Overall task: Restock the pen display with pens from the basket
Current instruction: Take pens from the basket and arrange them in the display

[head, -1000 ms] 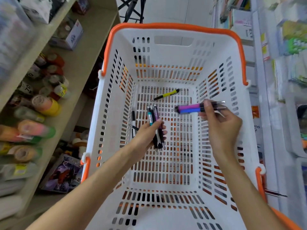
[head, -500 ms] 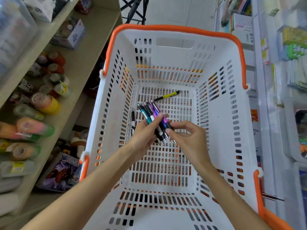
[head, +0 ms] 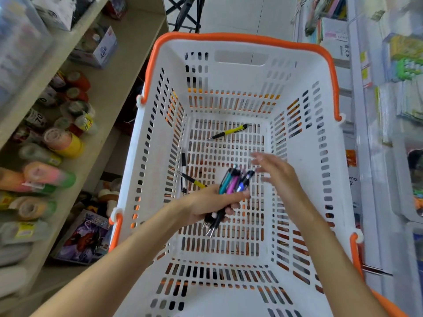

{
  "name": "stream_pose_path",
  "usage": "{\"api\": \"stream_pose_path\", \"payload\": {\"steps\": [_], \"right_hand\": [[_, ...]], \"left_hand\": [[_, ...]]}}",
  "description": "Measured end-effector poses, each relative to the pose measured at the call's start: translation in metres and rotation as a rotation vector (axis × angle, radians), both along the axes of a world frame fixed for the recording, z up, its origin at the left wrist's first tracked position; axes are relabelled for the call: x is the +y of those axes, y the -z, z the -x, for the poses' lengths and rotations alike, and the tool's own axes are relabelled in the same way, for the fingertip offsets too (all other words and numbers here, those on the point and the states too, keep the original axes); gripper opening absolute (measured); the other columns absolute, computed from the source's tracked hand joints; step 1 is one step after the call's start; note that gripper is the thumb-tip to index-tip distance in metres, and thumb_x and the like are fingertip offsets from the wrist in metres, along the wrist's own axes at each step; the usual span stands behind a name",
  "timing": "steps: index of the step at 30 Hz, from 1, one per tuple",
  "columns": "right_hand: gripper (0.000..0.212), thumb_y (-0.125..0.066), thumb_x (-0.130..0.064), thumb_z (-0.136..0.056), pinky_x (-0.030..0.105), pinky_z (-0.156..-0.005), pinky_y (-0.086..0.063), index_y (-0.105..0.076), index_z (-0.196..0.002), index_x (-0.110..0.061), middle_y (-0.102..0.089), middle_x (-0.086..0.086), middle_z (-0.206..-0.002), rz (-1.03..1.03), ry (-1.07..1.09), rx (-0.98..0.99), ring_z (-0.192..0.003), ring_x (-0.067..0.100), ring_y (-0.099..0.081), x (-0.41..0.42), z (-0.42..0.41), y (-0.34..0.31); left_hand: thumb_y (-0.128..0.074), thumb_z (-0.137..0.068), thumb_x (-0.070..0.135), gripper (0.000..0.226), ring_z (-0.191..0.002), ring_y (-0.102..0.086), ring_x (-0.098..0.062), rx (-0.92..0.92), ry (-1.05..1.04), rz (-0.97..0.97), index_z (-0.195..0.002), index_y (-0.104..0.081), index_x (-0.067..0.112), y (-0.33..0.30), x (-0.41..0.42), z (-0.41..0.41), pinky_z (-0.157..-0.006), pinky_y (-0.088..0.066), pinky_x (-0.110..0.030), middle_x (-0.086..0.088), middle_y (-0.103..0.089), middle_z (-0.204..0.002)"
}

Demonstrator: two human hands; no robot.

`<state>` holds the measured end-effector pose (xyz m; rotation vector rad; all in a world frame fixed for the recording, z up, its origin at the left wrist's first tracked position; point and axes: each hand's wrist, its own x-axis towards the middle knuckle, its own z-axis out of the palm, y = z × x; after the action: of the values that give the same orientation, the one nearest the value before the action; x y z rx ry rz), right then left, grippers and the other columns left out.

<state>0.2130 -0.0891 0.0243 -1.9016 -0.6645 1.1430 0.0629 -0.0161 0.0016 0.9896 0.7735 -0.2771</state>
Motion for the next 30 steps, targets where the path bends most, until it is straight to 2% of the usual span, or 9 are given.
{"api": "stream_pose_path", "payload": {"steps": [4, 9, 14, 17, 19, 21, 25, 28, 30], "right_hand": [[0.016, -0.052, -0.019, -0.097, 0.030, -0.091, -0.052, -0.068, -0.101, -0.017, -0.068, 0.009, -0.108, 0.335, -0.303, 0.208, -0.104, 0.021, -0.063, -0.001, -0.003, 0.004], [0.029, -0.050, -0.007, -0.096, 0.025, -0.092, -0.050, -0.067, -0.116, -0.018, -0.068, 0.000, -0.115, 0.322, -0.431, 0.283, -0.108, 0.011, -0.061, -0.008, -0.015, 0.003], [0.025, -0.059, -0.007, -0.091, 0.022, -0.096, -0.043, -0.071, -0.106, -0.024, -0.069, -0.004, -0.112, 0.243, -0.334, 0.162, -0.107, 0.007, -0.059, -0.006, -0.010, 0.002], [0.023, -0.061, -0.012, -0.090, 0.033, -0.099, -0.045, -0.072, -0.098, -0.030, -0.074, -0.008, -0.096, 0.086, 0.051, 0.112, -0.099, 0.010, -0.064, -0.009, -0.013, 0.006], [0.021, -0.061, -0.014, -0.091, 0.031, -0.092, -0.049, -0.070, -0.101, -0.030, -0.074, -0.007, -0.093, -0.066, 0.359, 0.047, -0.092, 0.009, -0.067, -0.009, -0.017, 0.005], [0.019, -0.061, -0.015, -0.091, 0.023, -0.085, -0.053, -0.068, -0.105, -0.025, -0.073, -0.006, -0.095, -0.206, 0.453, 0.020, -0.089, 0.005, -0.069, -0.008, -0.011, 0.001], [0.018, -0.069, -0.007, -0.083, 0.016, -0.080, -0.053, -0.071, -0.097, -0.019, -0.073, -0.006, -0.094, -0.325, 0.266, -0.053, -0.087, 0.003, -0.069, -0.005, 0.028, 0.002], [0.024, -0.073, -0.004, -0.079, 0.014, -0.080, -0.053, -0.073, -0.100, -0.016, -0.073, -0.007, -0.094, -0.331, 0.080, -0.183, -0.085, -0.001, -0.069, -0.007, 0.045, 0.010], [0.026, -0.073, -0.002, -0.078, 0.014, -0.080, -0.053, -0.073, -0.100, -0.017, -0.072, -0.009, -0.093, -0.372, 0.028, -0.235, -0.085, -0.002, -0.069, -0.008, 0.047, 0.012]], "left_hand": [[-0.065, -0.088, 0.040, 0.026, -0.059, -0.048, -0.007, 0.121, 0.289, -0.204, -0.082, -0.053, 0.018, 0.010, -0.002, 0.003, -0.067, -0.045, -0.020, 0.006, -0.053, -0.066], [-0.063, -0.089, 0.040, 0.026, -0.058, -0.049, -0.007, 0.184, 0.441, -0.225, -0.084, -0.051, 0.018, 0.011, -0.001, 0.004, -0.062, -0.046, -0.019, 0.004, -0.052, -0.066], [-0.064, -0.087, 0.042, 0.034, -0.062, -0.049, -0.009, 0.141, 0.359, -0.144, -0.098, -0.053, 0.012, 0.011, 0.001, 0.004, -0.064, -0.047, -0.022, 0.002, -0.051, -0.072], [-0.062, -0.089, 0.041, 0.031, -0.057, -0.048, -0.006, 0.151, 0.293, -0.132, -0.094, -0.051, 0.013, 0.012, 0.001, 0.004, -0.058, -0.046, -0.020, 0.004, -0.051, -0.069], [-0.060, -0.091, 0.036, 0.024, -0.052, -0.047, -0.003, 0.141, 0.156, -0.121, -0.093, -0.052, 0.014, 0.011, 0.002, 0.004, -0.054, -0.045, -0.017, 0.006, -0.051, -0.066], [-0.058, -0.092, 0.031, 0.022, -0.051, -0.050, -0.004, 0.095, -0.148, 0.005, -0.099, -0.054, 0.010, 0.011, 0.001, 0.003, -0.051, -0.046, -0.016, 0.004, -0.055, -0.065], [-0.050, -0.096, 0.035, 0.034, -0.087, -0.072, -0.015, -0.077, -0.778, 0.156, -0.118, -0.058, 0.010, 0.009, 0.008, -0.004, -0.073, -0.058, -0.024, -0.008, -0.072, -0.105], [-0.046, -0.098, 0.036, 0.035, -0.105, -0.067, -0.018, -0.147, -0.946, 0.140, -0.121, -0.061, 0.013, 0.006, 0.015, -0.003, -0.092, -0.053, -0.031, -0.009, -0.067, -0.119], [-0.046, -0.099, 0.033, 0.034, -0.106, -0.067, -0.015, -0.173, -0.950, 0.183, -0.120, -0.061, 0.012, 0.008, 0.016, 0.001, -0.091, -0.054, -0.031, -0.007, -0.068, -0.119]]}}
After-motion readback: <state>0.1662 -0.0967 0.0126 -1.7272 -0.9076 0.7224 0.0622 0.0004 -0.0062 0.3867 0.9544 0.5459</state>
